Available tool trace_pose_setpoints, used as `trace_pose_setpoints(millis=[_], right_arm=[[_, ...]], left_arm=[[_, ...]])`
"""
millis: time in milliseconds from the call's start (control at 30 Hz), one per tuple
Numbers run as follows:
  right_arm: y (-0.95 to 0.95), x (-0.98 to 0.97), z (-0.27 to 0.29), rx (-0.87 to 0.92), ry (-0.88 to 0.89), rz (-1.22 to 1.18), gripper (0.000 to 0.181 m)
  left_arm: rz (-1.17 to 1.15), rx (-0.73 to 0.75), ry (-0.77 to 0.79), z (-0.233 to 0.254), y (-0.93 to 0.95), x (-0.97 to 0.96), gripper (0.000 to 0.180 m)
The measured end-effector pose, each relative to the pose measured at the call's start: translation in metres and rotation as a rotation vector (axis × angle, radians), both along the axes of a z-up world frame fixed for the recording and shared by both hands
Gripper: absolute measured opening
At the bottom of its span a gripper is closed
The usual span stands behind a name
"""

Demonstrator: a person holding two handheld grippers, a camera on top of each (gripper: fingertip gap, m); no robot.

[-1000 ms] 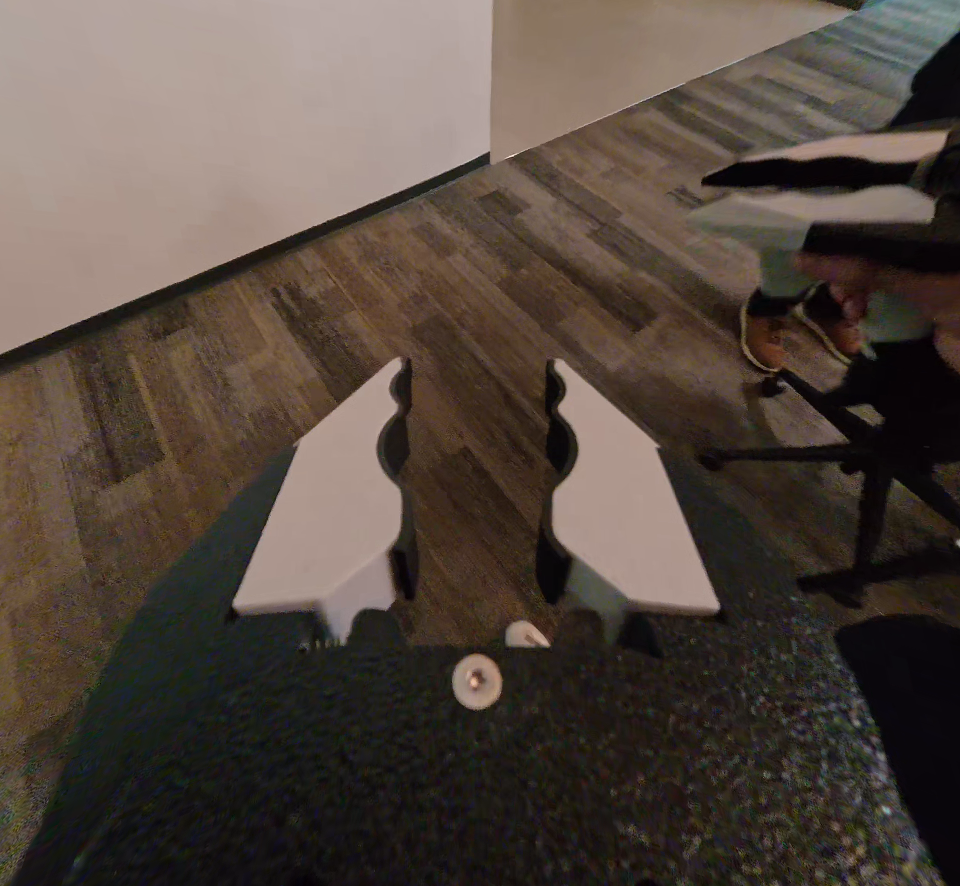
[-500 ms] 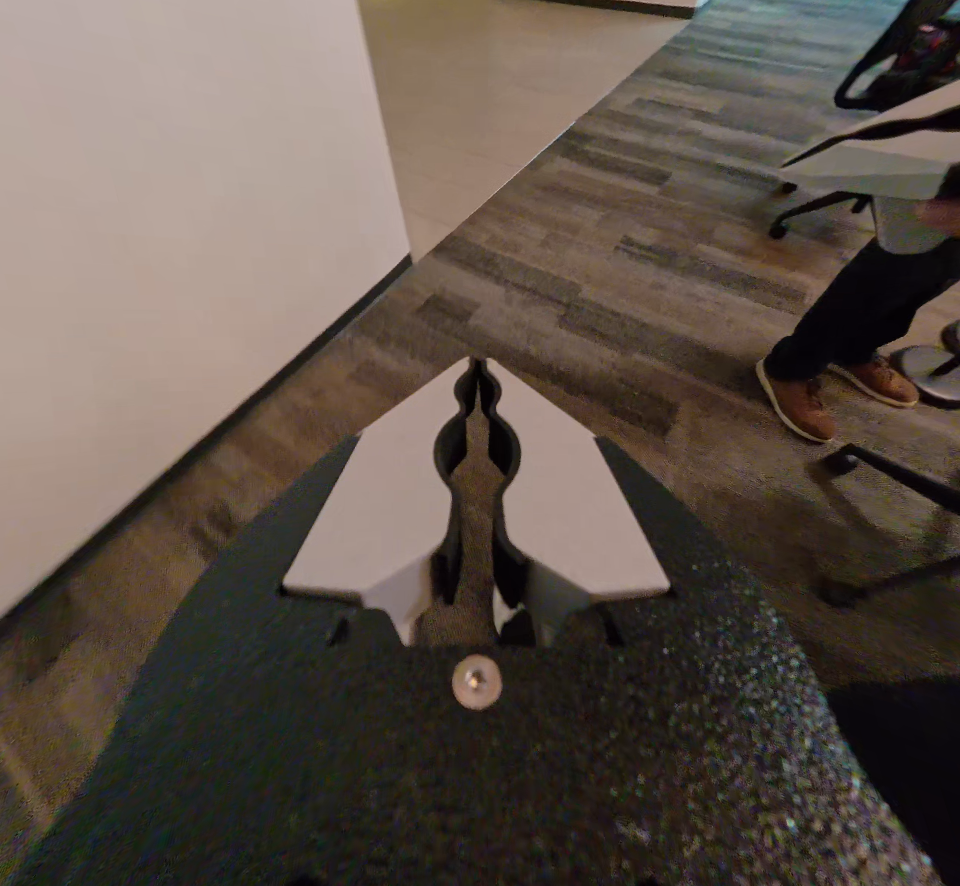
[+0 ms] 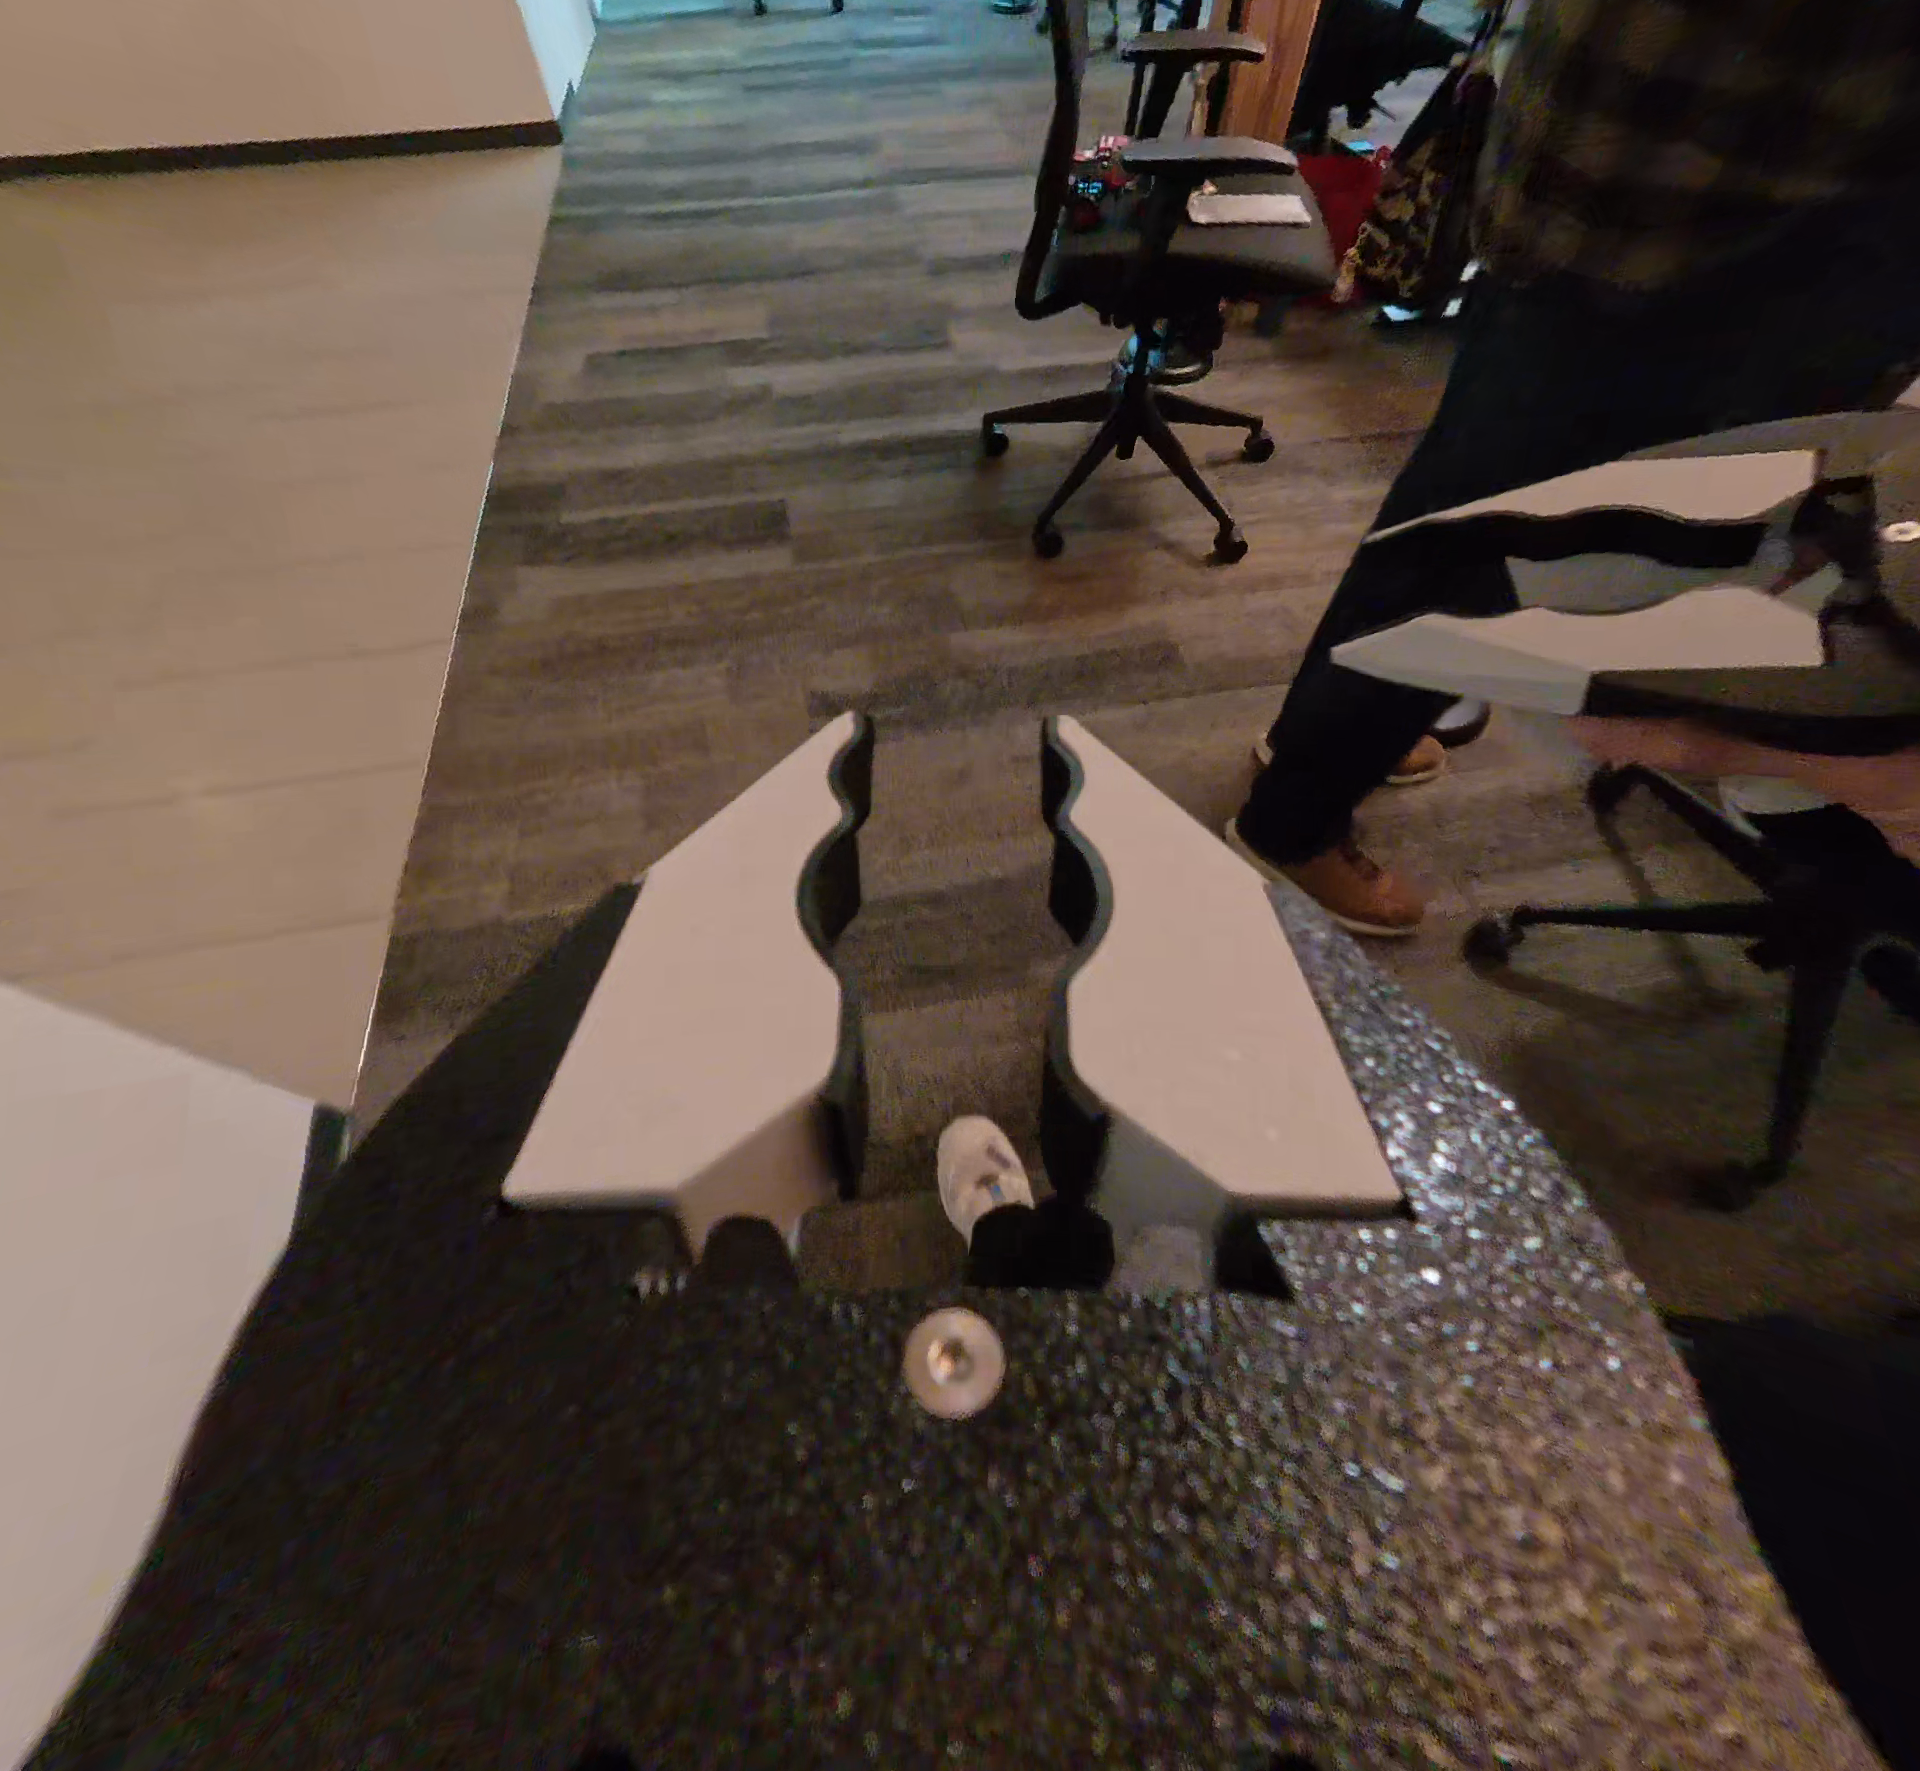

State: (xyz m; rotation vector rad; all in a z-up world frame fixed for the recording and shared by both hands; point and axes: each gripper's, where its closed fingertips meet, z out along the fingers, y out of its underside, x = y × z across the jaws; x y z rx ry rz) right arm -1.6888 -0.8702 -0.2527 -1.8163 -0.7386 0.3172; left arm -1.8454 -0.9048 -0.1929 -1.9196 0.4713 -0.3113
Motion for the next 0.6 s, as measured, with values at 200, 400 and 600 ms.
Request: trace_pose_setpoints(millis=[200,400,600], right_arm=[[0.258,-0.004,-0.004,-0.039,0.039,-0.131,0.087],[0.438,0.036,0.048,0.032,0.061,-0.278,0.087],[0.585,0.139,0.028,0.07,0.026,-0.523,0.089]], left_arm=[[-0.014,-0.01,0.001,0.001,0.21,-0.025,0.051],[-0.036,-0.025,-0.006,0.016,0.405,-0.029,0.066],[-0.204,-0.039,-0.021,-0.011,0.619,0.043,0.07]])
